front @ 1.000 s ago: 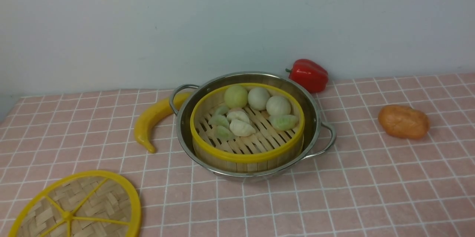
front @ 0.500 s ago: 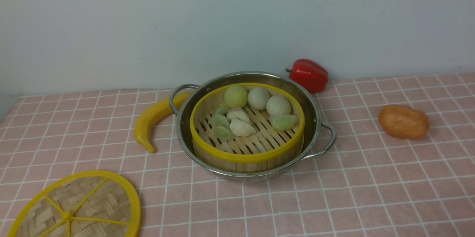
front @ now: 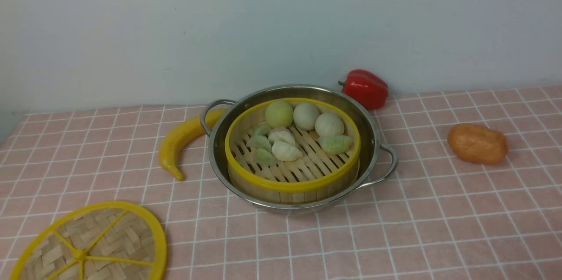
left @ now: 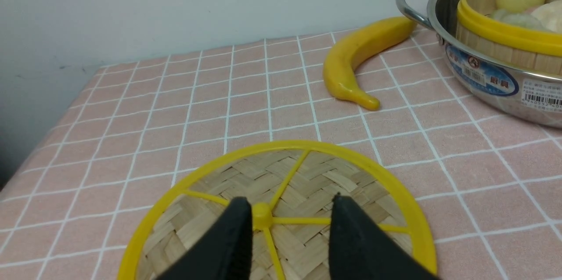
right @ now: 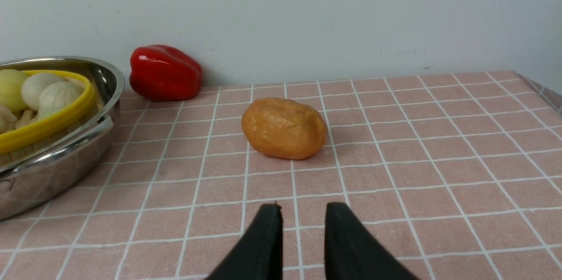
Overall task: Place the steamer in the pot on the pink tablecloth, and put the lid on the steamer.
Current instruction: 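Grasp the bamboo steamer lid lying on the table by its centre knob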
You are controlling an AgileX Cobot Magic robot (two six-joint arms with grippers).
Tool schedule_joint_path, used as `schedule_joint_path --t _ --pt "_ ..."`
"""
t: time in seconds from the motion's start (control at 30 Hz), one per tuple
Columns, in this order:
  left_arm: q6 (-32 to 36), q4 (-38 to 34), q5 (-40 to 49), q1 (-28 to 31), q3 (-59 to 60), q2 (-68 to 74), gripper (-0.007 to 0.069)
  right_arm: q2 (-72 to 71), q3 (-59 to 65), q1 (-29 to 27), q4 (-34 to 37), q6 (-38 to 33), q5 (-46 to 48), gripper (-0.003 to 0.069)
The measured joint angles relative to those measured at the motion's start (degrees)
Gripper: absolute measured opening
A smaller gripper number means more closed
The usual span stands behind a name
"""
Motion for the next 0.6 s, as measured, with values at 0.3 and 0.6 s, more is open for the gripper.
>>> schedule_joint_path --t 0.3,0.6 --pt "-6.4 -21.7 -8.7 0.0 0.0 0.0 0.0244 0.0 0.0 0.0 0.0 0.0 0.0 0.0187" --pt "-5.1 -32.3 -16.6 0.0 -5.6 1.0 0.0244 0.0 0.0 0.0 0.0 0.0 0.0 0.0212"
